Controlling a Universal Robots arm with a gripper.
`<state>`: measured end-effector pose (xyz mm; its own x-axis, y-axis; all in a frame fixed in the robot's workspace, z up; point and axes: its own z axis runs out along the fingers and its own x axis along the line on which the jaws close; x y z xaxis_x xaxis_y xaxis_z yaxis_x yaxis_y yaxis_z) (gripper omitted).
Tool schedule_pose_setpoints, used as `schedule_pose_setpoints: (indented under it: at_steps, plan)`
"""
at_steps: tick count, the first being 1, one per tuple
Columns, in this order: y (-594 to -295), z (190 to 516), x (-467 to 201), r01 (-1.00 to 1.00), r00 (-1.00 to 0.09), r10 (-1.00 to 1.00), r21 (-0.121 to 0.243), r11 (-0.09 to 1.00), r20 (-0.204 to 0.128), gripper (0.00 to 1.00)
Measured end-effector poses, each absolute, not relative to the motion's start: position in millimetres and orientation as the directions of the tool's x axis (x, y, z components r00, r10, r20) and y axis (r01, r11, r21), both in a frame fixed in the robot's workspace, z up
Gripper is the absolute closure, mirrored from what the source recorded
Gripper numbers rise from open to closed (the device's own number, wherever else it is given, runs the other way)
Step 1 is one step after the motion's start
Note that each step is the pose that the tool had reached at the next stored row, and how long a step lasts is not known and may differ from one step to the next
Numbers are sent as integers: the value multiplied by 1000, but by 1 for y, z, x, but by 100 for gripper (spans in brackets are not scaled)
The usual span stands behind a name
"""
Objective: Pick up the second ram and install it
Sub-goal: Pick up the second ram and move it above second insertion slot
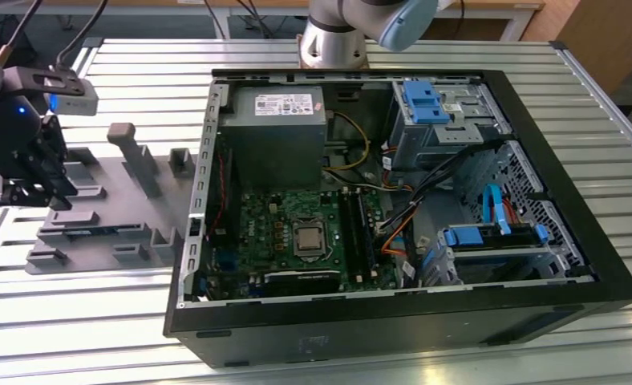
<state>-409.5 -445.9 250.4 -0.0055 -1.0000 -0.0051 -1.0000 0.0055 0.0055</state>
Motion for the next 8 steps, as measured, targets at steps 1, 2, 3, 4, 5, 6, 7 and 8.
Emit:
schedule_pose_setpoints:
  at_steps: [1, 2, 3, 4, 5, 6, 7, 8]
  plan:
    - [-446, 250, -410, -1000, -6, -1000, 6, 5, -5, 69]
    - [-446, 250, -410, -1000, -5, -1000, 6, 5, -5, 69]
    - [-446, 250, -409, -1000, -5, -1000, 6, 5, -5, 69]
    - [-446, 250, -409, -1000, -5, -1000, 5, 5, -5, 69]
    - [-446, 250, -409, -1000, -5, -1000, 6, 5, -5, 69]
    - [-446, 250, -409, -1000, -5, -1000, 6, 5, -5, 69]
    - [-446, 250, -409, -1000, -5, -1000, 5, 5, -5, 69]
    - [-446, 250, -409, -1000, -5, -1000, 5, 5, -5, 69]
